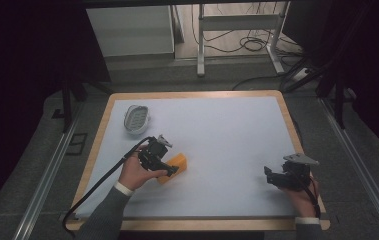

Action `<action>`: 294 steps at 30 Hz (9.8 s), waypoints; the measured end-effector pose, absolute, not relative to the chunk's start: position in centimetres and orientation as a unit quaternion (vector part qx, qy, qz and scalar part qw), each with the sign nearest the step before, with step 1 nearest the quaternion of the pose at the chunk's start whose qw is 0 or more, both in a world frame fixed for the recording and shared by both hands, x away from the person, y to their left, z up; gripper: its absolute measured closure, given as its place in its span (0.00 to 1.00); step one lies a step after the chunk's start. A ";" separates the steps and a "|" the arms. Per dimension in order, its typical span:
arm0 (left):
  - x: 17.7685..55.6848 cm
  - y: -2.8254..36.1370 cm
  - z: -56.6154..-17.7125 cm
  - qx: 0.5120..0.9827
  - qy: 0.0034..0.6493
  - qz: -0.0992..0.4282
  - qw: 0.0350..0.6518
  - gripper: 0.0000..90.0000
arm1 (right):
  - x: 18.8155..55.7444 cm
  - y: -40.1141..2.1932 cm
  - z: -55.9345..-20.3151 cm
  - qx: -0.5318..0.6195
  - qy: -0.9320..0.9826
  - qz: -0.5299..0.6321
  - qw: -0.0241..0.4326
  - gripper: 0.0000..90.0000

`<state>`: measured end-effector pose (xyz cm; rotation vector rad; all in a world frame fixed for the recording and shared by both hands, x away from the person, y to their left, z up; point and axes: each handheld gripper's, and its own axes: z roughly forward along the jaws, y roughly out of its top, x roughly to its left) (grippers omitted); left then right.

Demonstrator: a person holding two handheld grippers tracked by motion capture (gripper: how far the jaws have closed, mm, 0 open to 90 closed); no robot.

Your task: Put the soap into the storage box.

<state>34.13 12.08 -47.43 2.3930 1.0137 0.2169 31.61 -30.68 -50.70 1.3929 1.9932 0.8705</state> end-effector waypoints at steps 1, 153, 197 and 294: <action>34.2 11.8 -47.5 0.883 0.376 0.092 0.265 0.30 | 31.6 -30.7 -50.7 0.519 0.742 0.324 0.275 0.11; 46.7 22.1 -40.6 0.801 0.521 0.090 0.280 0.68 | 31.8 -31.1 -51.1 0.526 0.739 0.314 0.280 0.11; 51.5 25.2 -43.3 0.747 0.606 0.081 0.261 0.68 | 31.9 -31.4 -51.4 0.529 0.739 0.308 0.280 0.11; 32.1 22.9 -51.6 0.794 0.455 0.077 0.395 0.24 | 31.8 -30.5 -51.1 0.515 0.744 0.313 0.290 0.11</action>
